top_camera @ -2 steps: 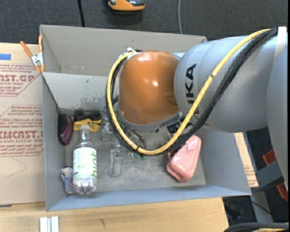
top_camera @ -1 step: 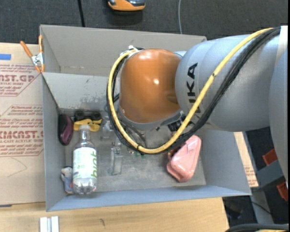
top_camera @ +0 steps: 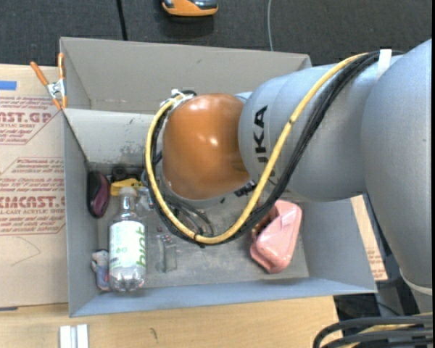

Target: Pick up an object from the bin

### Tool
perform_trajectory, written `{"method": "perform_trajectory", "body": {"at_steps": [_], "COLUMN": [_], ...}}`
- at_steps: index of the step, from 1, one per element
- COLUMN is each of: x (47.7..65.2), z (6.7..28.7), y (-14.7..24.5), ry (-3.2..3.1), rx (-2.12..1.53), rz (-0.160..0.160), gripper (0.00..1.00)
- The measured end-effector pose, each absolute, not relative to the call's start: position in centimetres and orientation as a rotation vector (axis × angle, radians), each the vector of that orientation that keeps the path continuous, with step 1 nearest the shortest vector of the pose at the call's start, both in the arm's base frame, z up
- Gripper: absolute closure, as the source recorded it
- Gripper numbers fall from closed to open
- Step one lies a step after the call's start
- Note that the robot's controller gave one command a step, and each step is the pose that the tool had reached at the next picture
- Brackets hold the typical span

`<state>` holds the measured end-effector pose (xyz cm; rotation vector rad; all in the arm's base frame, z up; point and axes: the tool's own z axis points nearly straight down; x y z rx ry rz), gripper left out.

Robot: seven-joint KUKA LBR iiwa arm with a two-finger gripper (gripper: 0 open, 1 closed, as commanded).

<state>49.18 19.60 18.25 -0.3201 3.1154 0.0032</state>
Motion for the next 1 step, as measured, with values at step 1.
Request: {"method": "perform_trajectory", "body": {"at_steps": [1], "x": [49.32], "z": [15.37], "y": [21.19], "ry": [2.965], "rx": [-1.039], "rz": [0.001], "gripper": [0.0]}}
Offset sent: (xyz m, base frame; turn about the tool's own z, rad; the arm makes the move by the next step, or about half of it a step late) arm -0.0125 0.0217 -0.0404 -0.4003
